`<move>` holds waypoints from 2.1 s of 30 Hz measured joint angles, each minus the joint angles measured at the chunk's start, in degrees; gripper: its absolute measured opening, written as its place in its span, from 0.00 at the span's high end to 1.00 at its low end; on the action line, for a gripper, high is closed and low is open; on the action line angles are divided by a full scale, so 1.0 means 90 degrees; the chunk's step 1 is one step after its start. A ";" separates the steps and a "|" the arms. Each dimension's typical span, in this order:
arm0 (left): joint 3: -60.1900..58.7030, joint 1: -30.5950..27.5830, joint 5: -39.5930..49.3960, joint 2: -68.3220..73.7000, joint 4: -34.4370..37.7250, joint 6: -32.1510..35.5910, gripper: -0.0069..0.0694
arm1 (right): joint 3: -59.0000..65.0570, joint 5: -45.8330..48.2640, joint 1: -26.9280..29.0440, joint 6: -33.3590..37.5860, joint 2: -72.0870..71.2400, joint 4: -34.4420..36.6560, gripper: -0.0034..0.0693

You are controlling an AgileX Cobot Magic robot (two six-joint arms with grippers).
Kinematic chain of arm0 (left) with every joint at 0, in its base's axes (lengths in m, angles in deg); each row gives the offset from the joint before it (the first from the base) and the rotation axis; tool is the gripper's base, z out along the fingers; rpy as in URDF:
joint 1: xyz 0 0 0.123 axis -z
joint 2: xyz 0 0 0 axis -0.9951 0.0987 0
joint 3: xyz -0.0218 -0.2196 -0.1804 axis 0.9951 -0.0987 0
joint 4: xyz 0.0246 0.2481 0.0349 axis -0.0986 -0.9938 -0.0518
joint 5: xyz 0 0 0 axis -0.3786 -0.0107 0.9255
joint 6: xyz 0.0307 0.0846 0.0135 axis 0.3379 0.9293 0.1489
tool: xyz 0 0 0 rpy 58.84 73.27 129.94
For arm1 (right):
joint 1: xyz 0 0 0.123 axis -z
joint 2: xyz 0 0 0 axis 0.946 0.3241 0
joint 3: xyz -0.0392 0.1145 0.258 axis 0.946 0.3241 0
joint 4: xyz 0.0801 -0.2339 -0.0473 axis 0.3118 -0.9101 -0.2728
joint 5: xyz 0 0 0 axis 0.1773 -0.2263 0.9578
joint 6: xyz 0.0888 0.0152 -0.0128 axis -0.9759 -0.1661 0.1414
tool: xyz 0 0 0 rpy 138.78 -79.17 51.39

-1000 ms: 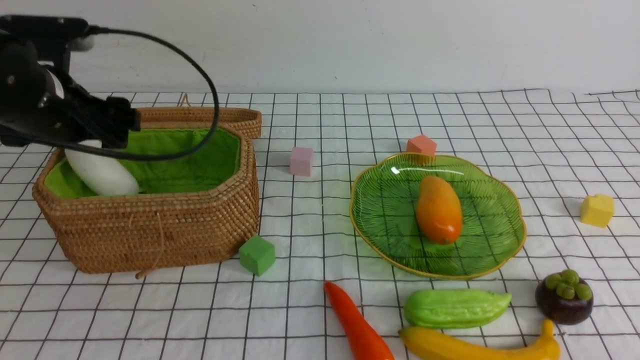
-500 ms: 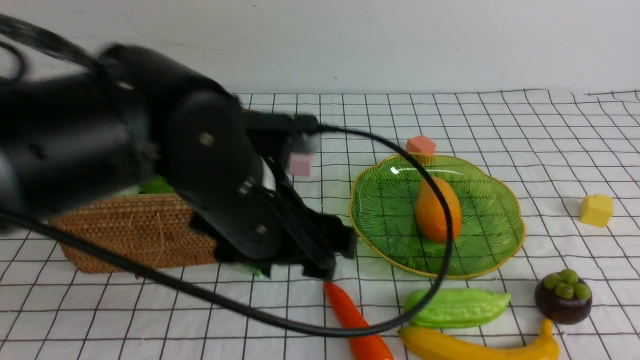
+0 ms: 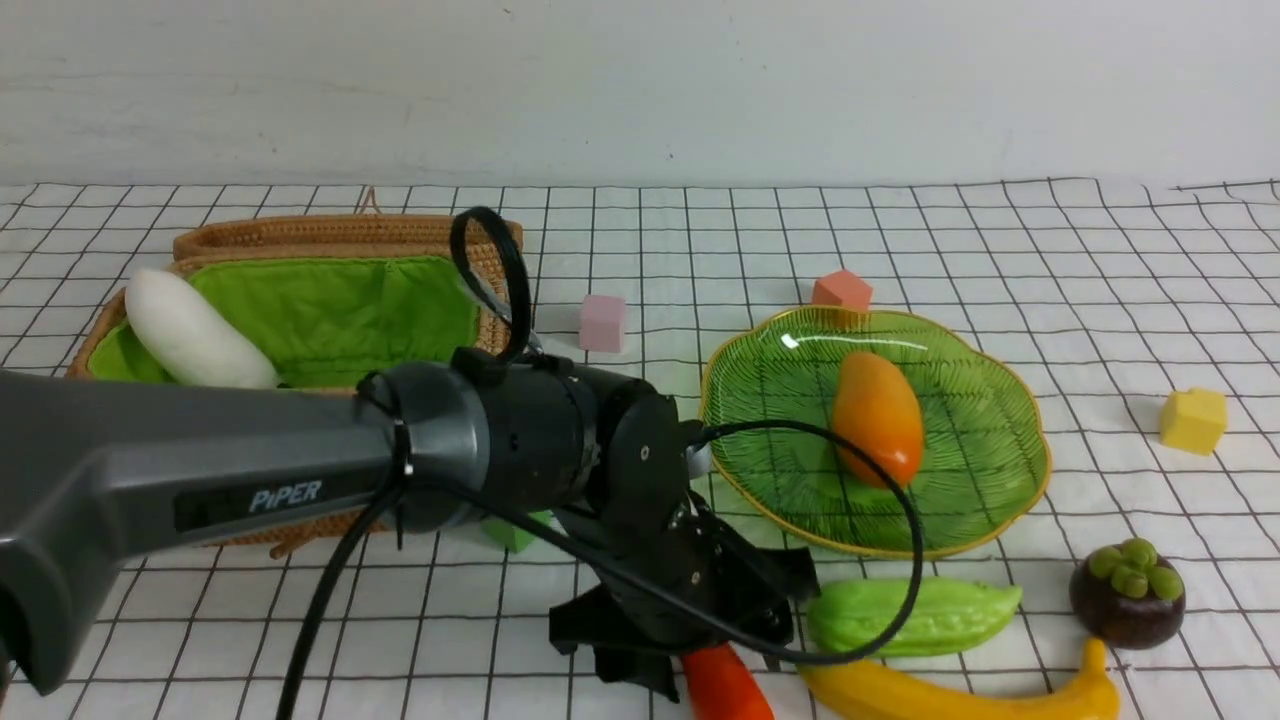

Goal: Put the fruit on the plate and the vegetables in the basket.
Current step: Use the left arm to grab a carrot and put it into the left basket, then use the right arm to grab a mangosteen and put it into the right plate

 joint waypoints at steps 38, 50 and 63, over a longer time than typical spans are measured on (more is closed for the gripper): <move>0.1454 -0.3150 0.0893 -0.1604 -0.4415 -0.4462 0.29 | 0.0000 0.0000 0.0000 0.0000 0.0000 0.0000 0.62; 0.1776 -0.2496 0.1456 -0.2102 -0.3299 -0.0726 0.11 | 0.0000 0.0000 0.0000 0.0000 0.0000 0.0000 0.62; 0.1716 -0.0508 0.3898 -0.3409 -0.2058 0.2798 0.57 | 0.0000 0.0000 0.0000 0.0000 0.0000 0.0000 0.62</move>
